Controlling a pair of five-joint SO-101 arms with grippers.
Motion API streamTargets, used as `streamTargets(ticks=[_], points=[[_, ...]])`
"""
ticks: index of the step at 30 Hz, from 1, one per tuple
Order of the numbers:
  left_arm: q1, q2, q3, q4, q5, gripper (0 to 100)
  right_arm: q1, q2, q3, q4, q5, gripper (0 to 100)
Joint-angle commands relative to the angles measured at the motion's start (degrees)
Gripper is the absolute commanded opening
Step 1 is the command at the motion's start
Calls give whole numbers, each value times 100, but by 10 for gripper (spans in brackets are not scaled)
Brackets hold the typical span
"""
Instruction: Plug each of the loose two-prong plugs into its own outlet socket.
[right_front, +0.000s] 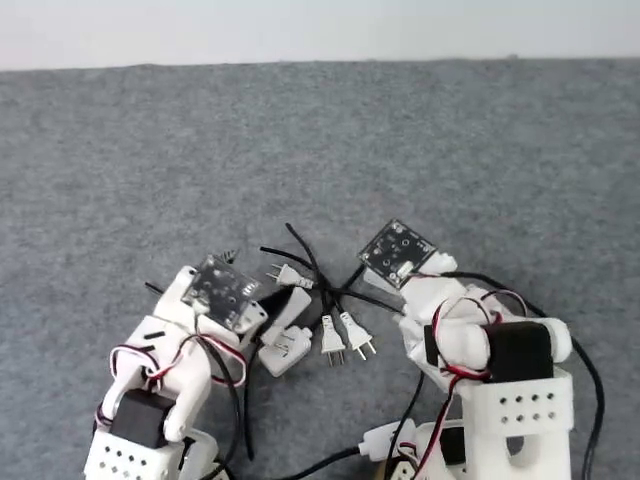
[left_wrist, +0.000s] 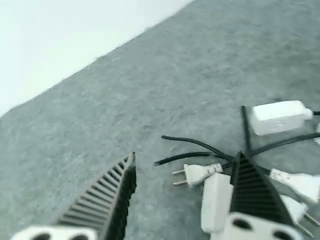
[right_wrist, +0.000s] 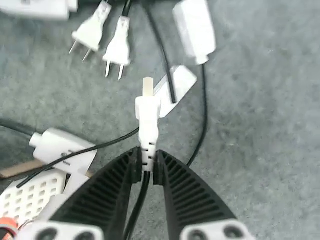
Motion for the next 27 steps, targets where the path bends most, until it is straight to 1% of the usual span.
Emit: streamTargets(ticks=[1, 5, 8, 11, 16, 20, 24, 27], points=[[-554, -35, -13, -536, 369, 302, -145, -22, 26, 171, 44, 8], [-1046, -26, -4, -765, 598, 302, -558, -13, 167, 171, -193, 8], [-1081, -26, 66, -818, 571, 302, -998, -13, 352, 154, -413, 8], [-1081, -26, 145, -967, 554, 302, -1262, -13, 659, -136, -642, 8], [-1125, -26, 198, -1046, 554, 302, -1305, 75, 1187, -954, -677, 8], [-1134, -26, 198, -1046, 563, 302, -1314, 699, 1231, -1297, -677, 8], [-1134, -26, 207, -1055, 545, 302, -1288, 1455, 1134, -1226, -659, 8], [-1125, -26, 215, -1055, 545, 302, -1305, 1613, 668, -585, -422, 8]])
